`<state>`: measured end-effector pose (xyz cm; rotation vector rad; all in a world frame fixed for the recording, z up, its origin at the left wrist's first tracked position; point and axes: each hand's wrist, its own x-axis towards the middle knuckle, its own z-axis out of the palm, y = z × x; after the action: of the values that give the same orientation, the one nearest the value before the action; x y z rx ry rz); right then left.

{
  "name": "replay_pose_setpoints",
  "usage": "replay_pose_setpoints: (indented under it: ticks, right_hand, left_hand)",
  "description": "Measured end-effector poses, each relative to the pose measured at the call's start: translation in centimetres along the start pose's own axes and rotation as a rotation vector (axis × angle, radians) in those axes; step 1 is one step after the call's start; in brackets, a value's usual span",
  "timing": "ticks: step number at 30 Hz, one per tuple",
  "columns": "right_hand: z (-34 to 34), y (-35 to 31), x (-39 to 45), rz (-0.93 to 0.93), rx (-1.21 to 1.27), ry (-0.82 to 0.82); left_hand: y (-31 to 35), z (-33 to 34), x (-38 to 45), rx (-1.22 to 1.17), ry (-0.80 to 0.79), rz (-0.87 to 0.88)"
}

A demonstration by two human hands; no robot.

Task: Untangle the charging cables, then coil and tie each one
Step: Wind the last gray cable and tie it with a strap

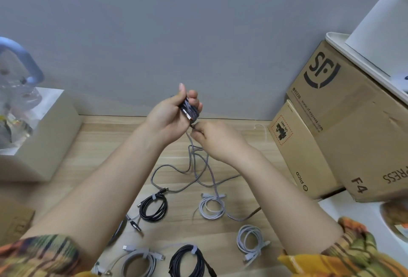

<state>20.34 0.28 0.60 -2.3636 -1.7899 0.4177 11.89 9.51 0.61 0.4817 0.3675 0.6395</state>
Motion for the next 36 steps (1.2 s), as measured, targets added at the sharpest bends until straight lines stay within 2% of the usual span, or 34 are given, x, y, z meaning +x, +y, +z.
replay_pose_setpoints:
  ticks: [3,6,11,14,17,22,24,27,29,31,34,36]
  right_hand:
    - [0.2,-0.1,-0.6,-0.039,-0.066,-0.022]
    - [-0.3,0.3,-0.9,-0.03,-0.002,-0.035]
    - [-1.1,1.0,-1.2,0.018,0.06,0.014]
    - [-1.4,1.2,-0.9,0.045,-0.047,0.152]
    - [-1.7,2.0,-0.7,0.029,-0.16,0.273]
    - [-1.0,2.9,0.2,-0.112,-0.339,0.49]
    - [-1.0,2.7,0.6,-0.108,-0.376,0.639]
    - [-0.7,2.2,0.8,-0.106,-0.321,0.777]
    - [-0.8,1.9,0.7,-0.099,-0.207,0.742]
    - [-0.9,1.7,0.6,-0.029,-0.123,0.588]
    - [-0.3,2.3,0.4,0.044,-0.157,0.413]
    - [0.6,2.6,0.1,0.056,-0.103,0.288]
  left_hand:
    - [-0.4,-1.4,0.8,0.371,0.093,0.138]
    - [-0.4,-2.9,0.7,0.882,0.105,0.201]
    - [-0.7,-3.4,-0.2,1.532,-0.068,0.038]
    - [-0.6,-3.0,-0.9,1.618,-0.172,-0.05]
    - [-0.1,-1.8,-1.8,1.475,-0.248,-0.174]
    - [1.1,-1.3,-2.2,1.212,-0.455,-0.375]
    - [1.1,-1.5,-2.3,1.023,-0.555,-0.432]
    - [0.8,-1.9,-2.0,0.57,-0.738,-0.46]
    - [0.3,-2.1,-1.7,0.201,-0.837,-0.488]
    - [-0.2,-1.8,-1.6,-0.127,-0.833,-0.477]
    - [0.3,-0.7,-2.0,-0.483,-0.736,-0.321]
    - [1.2,0.0,-1.7,-0.678,-0.593,-0.194]
